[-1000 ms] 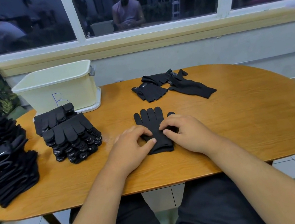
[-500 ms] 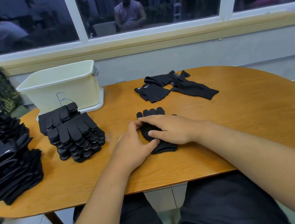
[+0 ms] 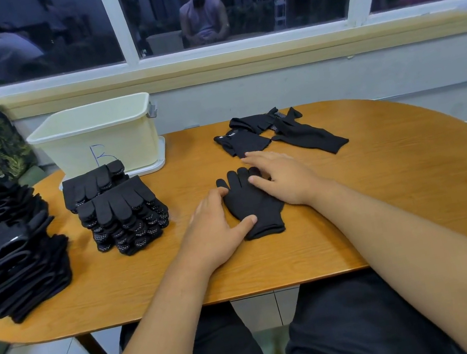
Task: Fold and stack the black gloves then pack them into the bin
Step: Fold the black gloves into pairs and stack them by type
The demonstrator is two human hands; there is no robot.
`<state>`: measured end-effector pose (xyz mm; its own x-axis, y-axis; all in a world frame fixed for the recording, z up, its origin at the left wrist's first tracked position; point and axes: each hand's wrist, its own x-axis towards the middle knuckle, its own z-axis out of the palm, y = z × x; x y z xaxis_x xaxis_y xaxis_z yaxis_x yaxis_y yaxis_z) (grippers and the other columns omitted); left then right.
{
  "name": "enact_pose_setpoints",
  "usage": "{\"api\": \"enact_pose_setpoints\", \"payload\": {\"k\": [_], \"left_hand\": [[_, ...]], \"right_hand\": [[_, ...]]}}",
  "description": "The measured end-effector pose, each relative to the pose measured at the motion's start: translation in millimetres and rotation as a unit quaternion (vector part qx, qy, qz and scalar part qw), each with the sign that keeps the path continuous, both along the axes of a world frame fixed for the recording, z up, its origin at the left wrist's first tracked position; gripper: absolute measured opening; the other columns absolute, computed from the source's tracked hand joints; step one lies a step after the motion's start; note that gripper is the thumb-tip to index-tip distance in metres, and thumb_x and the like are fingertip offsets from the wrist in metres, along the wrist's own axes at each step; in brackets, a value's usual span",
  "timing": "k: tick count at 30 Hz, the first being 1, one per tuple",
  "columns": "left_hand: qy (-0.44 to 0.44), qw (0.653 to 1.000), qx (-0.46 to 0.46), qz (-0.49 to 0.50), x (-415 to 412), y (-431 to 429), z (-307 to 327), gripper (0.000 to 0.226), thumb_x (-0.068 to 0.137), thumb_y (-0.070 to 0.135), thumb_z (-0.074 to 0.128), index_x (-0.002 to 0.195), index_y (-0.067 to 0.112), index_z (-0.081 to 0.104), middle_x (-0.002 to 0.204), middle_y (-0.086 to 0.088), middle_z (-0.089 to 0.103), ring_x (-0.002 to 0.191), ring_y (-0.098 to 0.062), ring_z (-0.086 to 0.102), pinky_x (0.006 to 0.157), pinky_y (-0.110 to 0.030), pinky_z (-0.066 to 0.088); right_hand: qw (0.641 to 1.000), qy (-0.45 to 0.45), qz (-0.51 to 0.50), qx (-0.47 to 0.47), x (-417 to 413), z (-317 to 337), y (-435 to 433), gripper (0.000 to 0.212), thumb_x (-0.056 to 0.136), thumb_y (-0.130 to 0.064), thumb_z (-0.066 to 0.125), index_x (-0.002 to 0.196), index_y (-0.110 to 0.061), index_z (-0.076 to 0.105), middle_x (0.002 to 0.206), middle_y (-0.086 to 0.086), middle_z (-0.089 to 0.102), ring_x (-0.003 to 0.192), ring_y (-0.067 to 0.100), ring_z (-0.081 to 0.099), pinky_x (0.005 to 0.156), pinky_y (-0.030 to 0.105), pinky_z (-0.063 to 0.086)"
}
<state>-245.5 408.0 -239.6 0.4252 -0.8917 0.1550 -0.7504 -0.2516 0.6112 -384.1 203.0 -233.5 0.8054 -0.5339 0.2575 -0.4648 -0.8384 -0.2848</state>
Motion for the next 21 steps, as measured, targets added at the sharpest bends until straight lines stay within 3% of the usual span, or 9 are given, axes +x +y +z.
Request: {"api": "enact_pose_setpoints", "payload": {"k": [2,4,11,15,18,21], "left_hand": [[-0.003,1.000,-0.003,0.001,-0.8,-0.3,0.2,0.084,0.088,0.067,0.071,0.156,0.031,0.036,0.158,0.009,0.044,0.147,-0.013,0.041,0.120,-0.043,0.041],[-0.006,1.000,0.000,0.001,-1.9,0.0,0.9,0.084,0.091,0.067,0.068,0.158,0.030,0.035,0.159,0.008,0.043,0.149,-0.014,0.039,0.121,-0.043,0.039],[-0.018,1.000,0.000,0.013,-1.7,-0.3,1.3,0.078,0.094,0.065,0.064,0.157,0.030,0.036,0.157,0.008,0.046,0.147,-0.015,0.041,0.120,-0.044,0.040],[0.016,1.000,-0.009,0.007,2.1,1.3,0.9,0.058,0.102,0.049,0.059,0.155,0.035,0.039,0.154,0.012,0.050,0.145,-0.010,0.044,0.121,-0.043,0.040],[0.056,0.998,-0.025,0.012,6.2,3.7,2.0,0.048,0.105,0.033,0.059,0.151,0.037,0.045,0.144,0.015,0.056,0.139,-0.007,0.048,0.116,-0.036,0.042],[0.055,0.998,-0.036,0.024,7.6,3.6,1.1,0.044,0.100,0.030,0.067,0.141,0.035,0.051,0.131,0.014,0.059,0.128,-0.006,0.053,0.105,-0.028,0.042]], "right_hand": [[0.998,-0.051,-0.024,0.000,-12.1,-2.1,4.8,0.045,0.107,-0.043,0.055,0.152,-0.037,0.054,0.156,-0.016,0.053,0.143,0.008,0.047,0.117,0.043,0.045],[0.998,-0.059,-0.018,0.030,-25.4,-3.5,12.2,0.036,0.107,-0.038,0.056,0.142,-0.037,0.062,0.145,-0.018,0.060,0.133,0.005,0.051,0.108,0.038,0.050],[0.994,-0.096,-0.002,0.053,-59.5,-7.8,45.8,0.023,0.105,-0.033,0.062,0.124,-0.036,0.075,0.135,-0.022,0.065,0.131,0.001,0.051,0.111,0.031,0.044],[0.986,-0.137,-0.015,0.092,-76.2,-9.5,59.7,0.024,0.099,-0.022,0.064,0.111,-0.040,0.076,0.115,-0.027,0.066,0.118,0.001,0.055,0.101,0.033,0.050],[0.989,-0.107,0.003,0.103,-84.0,-8.0,68.0,0.028,0.095,-0.021,0.065,0.112,-0.042,0.075,0.114,-0.027,0.065,0.117,0.001,0.055,0.098,0.035,0.053],[0.991,-0.087,0.032,0.101,-85.7,-4.5,73.2,0.028,0.093,-0.028,0.068,0.116,-0.044,0.074,0.118,-0.029,0.062,0.121,0.001,0.053,0.099,0.035,0.052]]}}
